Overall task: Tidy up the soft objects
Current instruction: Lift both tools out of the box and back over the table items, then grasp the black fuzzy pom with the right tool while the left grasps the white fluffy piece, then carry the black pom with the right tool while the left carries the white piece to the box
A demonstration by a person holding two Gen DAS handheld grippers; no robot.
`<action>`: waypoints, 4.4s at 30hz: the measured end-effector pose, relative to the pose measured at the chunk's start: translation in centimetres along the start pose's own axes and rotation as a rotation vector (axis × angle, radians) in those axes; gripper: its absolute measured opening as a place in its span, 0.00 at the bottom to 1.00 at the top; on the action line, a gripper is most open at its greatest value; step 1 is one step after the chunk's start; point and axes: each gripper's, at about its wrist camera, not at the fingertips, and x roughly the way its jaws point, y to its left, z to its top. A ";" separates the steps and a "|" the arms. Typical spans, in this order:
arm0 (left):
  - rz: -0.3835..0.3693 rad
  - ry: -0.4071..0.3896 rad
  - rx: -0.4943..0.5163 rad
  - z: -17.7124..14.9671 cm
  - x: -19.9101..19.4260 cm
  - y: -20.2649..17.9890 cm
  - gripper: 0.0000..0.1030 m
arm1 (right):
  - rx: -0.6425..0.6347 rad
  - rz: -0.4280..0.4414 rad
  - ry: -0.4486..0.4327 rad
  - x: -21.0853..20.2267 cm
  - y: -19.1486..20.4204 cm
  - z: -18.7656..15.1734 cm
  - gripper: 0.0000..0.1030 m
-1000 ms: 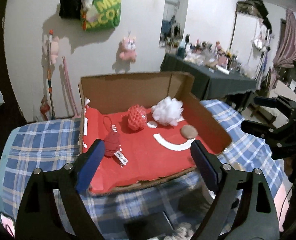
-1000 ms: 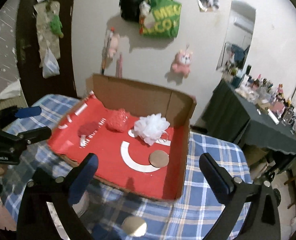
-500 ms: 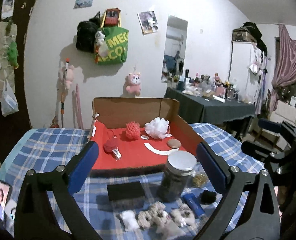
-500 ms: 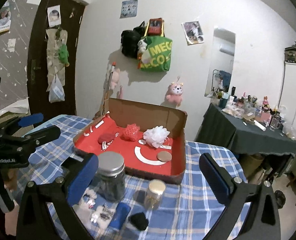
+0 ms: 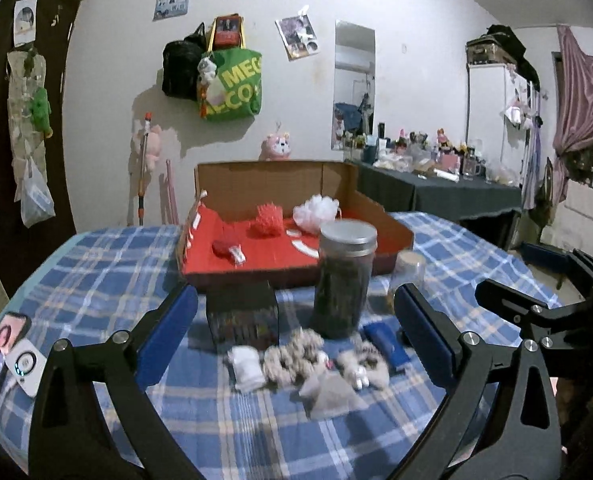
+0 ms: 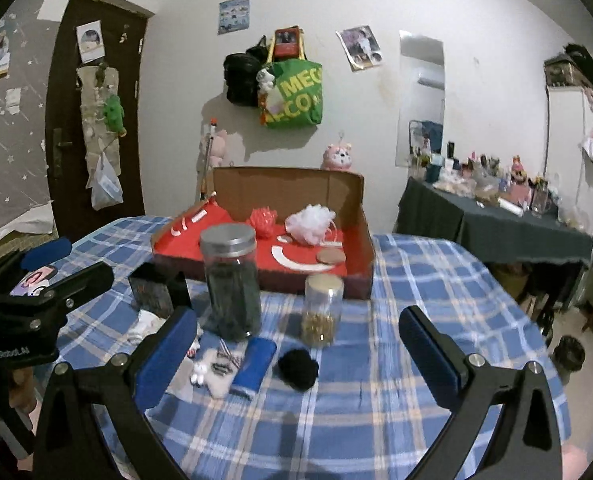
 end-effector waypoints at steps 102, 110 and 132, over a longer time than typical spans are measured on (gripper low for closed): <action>-0.192 0.387 0.006 -2.7 7.9 5.1 0.16 | 0.027 0.236 0.267 8.7 -1.3 -2.7 0.29; -0.286 0.386 -0.005 -2.4 7.7 3.5 0.16 | 0.019 0.274 0.260 8.4 -0.1 -2.4 0.29; -0.263 0.402 -0.053 -3.1 7.4 5.3 0.16 | 0.052 0.229 0.288 8.6 -1.8 -3.5 0.29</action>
